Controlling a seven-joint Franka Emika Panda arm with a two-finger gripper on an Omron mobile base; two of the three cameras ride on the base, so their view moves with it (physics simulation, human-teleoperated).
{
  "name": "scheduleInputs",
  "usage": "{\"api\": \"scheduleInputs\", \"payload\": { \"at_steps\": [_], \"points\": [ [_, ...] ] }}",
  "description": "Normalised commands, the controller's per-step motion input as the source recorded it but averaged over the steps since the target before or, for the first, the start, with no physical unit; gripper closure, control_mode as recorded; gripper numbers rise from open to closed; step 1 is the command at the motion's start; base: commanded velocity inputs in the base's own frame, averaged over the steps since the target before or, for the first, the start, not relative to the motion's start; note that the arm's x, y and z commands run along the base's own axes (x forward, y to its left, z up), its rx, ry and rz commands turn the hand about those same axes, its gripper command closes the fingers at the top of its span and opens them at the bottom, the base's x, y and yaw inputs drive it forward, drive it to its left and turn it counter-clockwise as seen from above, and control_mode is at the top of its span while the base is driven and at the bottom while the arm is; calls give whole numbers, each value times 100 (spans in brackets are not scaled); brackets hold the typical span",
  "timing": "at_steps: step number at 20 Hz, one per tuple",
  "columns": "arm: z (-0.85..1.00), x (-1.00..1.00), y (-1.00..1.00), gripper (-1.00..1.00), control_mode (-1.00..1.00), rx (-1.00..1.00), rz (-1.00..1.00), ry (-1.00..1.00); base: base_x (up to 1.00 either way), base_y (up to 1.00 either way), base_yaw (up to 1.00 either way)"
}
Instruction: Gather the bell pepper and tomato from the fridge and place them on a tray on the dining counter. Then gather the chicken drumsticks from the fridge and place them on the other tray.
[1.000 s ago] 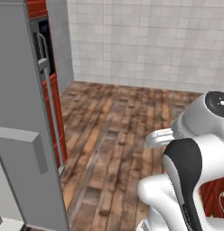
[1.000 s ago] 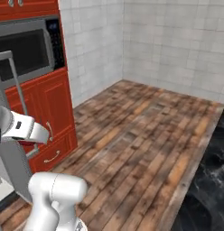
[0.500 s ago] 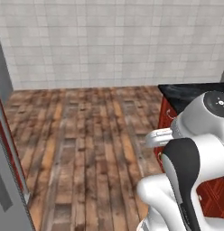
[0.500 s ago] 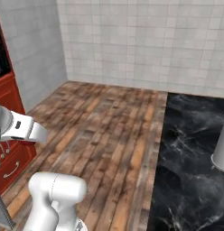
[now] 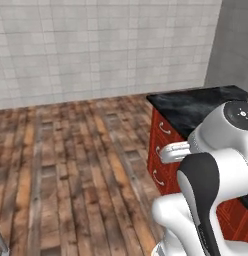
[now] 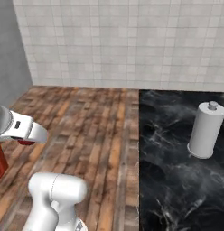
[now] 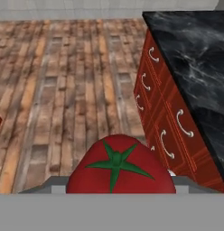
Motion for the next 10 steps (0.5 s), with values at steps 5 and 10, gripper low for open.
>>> {"api": "scheduleInputs", "payload": {
  "at_steps": [5, 10],
  "points": [
    [0, 0, 0, 100, 100, 0, 0, 0, 33, 25, -34],
    [0, 0, 0, 100, 100, 0, 0, 0, -24, 30, -38]
  ]
}}
